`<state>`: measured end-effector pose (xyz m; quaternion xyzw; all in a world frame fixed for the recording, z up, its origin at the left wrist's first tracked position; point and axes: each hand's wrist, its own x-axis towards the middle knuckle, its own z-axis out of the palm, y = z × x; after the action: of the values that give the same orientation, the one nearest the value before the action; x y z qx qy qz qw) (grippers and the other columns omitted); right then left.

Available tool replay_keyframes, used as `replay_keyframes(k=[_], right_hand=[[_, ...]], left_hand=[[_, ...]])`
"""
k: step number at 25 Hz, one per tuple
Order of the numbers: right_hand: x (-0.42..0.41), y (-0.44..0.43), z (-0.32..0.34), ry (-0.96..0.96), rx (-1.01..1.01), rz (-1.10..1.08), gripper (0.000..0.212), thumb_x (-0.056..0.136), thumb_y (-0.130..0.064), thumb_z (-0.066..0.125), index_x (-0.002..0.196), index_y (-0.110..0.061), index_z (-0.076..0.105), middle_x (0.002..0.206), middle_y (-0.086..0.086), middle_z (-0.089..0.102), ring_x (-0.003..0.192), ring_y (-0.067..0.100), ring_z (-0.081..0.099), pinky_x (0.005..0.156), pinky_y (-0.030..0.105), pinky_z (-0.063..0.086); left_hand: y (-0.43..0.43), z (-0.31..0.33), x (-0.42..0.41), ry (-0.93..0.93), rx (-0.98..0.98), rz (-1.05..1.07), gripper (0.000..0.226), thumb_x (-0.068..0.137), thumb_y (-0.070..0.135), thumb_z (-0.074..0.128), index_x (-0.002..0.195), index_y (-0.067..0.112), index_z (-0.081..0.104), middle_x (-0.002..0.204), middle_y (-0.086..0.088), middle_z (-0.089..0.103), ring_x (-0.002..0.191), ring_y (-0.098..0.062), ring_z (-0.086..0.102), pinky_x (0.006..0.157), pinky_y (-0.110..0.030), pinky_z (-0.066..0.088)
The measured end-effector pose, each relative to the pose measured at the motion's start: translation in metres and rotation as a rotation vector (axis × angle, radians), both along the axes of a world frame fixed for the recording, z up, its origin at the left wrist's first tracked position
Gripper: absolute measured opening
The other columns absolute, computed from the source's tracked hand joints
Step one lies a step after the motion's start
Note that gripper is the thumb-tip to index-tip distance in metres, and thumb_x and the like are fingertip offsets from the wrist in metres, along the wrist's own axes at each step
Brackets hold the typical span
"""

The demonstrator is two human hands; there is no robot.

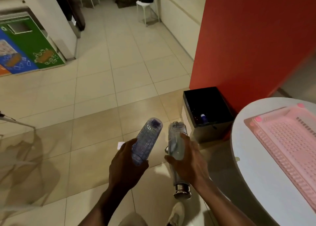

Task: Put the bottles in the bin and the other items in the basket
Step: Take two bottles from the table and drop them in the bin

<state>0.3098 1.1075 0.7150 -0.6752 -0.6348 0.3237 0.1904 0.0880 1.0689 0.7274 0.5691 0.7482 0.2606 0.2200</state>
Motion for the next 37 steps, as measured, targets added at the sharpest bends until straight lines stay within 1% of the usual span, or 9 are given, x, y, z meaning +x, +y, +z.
replay_keyframes(k=[7, 11, 15, 20, 24, 27, 32, 35, 37], right_hand=[[0.003, 0.076, -0.013, -0.047, -0.083, -0.049, 0.104, 0.072, -0.076, 0.075, 0.154, -0.039, 0.022, 0.141, 0.005, 0.051, 0.116, 0.028, 0.063, 0.083, 0.039, 0.059], [-0.001, 0.123, -0.027, -0.055, -0.147, -0.164, 0.102, 0.075, -0.068, 0.077, 0.154, -0.039, 0.020, 0.139, 0.006, 0.048, 0.116, 0.028, 0.062, 0.079, 0.036, 0.056], [0.002, 0.166, -0.028, -0.050, -0.161, -0.272, 0.097, 0.076, -0.059, 0.080, 0.153, -0.034, 0.024, 0.136, 0.007, 0.051, 0.103, 0.021, 0.060, 0.070, 0.027, 0.046], [0.018, 0.207, -0.036, -0.033, -0.206, -0.439, 0.092, 0.074, -0.061, 0.081, 0.145, -0.036, 0.028, 0.132, 0.006, 0.054, 0.109, 0.029, 0.062, 0.080, 0.041, 0.057], [0.030, 0.226, -0.053, 0.008, -0.278, -0.591, 0.095, 0.071, -0.065, 0.082, 0.145, -0.035, 0.031, 0.130, 0.008, 0.056, 0.109, 0.031, 0.064, 0.087, 0.046, 0.059], [0.055, 0.249, -0.078, 0.058, -0.333, -0.641, 0.098, 0.070, -0.064, 0.083, 0.148, -0.031, 0.032, 0.132, 0.008, 0.057, 0.113, 0.030, 0.062, 0.092, 0.046, 0.058], [0.098, 0.308, -0.124, 0.132, -0.366, -0.635, 0.101, 0.072, -0.049, 0.089, 0.152, -0.021, 0.034, 0.134, 0.012, 0.061, 0.113, 0.030, 0.063, 0.088, 0.038, 0.054], [0.132, 0.366, -0.161, 0.178, -0.420, -0.654, 0.101, 0.073, -0.037, 0.092, 0.154, -0.013, 0.036, 0.143, 0.014, 0.057, 0.126, 0.032, 0.057, 0.104, 0.041, 0.048], [0.145, 0.389, -0.174, 0.178, -0.446, -0.635, 0.102, 0.075, -0.035, 0.091, 0.156, -0.010, 0.032, 0.147, 0.015, 0.053, 0.131, 0.033, 0.054, 0.107, 0.039, 0.045]], left_hand=[[0.091, -0.015, 0.004, 0.023, -0.060, -0.082, 0.084, 0.067, 0.040, 0.086, 0.145, 0.033, 0.055, 0.128, 0.013, 0.069, 0.101, -0.017, 0.070, 0.075, -0.030, 0.051], [0.170, -0.032, 0.005, 0.051, -0.056, -0.199, 0.087, 0.068, 0.038, 0.091, 0.146, 0.025, 0.057, 0.130, 0.003, 0.071, 0.104, -0.024, 0.072, 0.075, -0.028, 0.048], [0.246, -0.040, 0.008, 0.033, -0.063, -0.295, 0.082, 0.067, 0.040, 0.092, 0.141, 0.027, 0.058, 0.127, 0.002, 0.072, 0.101, -0.024, 0.073, 0.079, -0.034, 0.057], [0.321, -0.052, 0.017, -0.061, -0.113, -0.491, 0.075, 0.067, 0.045, 0.083, 0.136, 0.035, 0.056, 0.124, 0.008, 0.071, 0.100, -0.020, 0.071, 0.080, -0.034, 0.058], [0.362, -0.070, 0.036, -0.037, -0.194, -0.588, 0.074, 0.071, 0.043, 0.087, 0.137, 0.029, 0.057, 0.122, 0.004, 0.071, 0.099, -0.025, 0.071, 0.080, -0.034, 0.057], [0.390, -0.096, 0.064, -0.077, -0.225, -0.600, 0.070, 0.074, 0.040, 0.085, 0.137, 0.020, 0.060, 0.120, -0.003, 0.072, 0.098, -0.031, 0.071, 0.081, -0.043, 0.062], [0.434, -0.142, 0.128, -0.078, -0.361, -0.474, 0.074, 0.074, 0.045, 0.089, 0.136, 0.019, 0.058, 0.115, -0.003, 0.072, 0.093, -0.026, 0.071, 0.080, -0.044, 0.061], [0.461, -0.179, 0.184, -0.137, -0.487, -0.322, 0.073, 0.077, 0.044, 0.089, 0.135, 0.017, 0.055, 0.117, -0.008, 0.072, 0.092, -0.031, 0.073, 0.081, -0.049, 0.062], [0.469, -0.194, 0.206, -0.173, -0.537, -0.260, 0.071, 0.081, 0.046, 0.087, 0.134, 0.012, 0.053, 0.119, -0.011, 0.071, 0.095, -0.028, 0.068, 0.076, -0.042, 0.058]])
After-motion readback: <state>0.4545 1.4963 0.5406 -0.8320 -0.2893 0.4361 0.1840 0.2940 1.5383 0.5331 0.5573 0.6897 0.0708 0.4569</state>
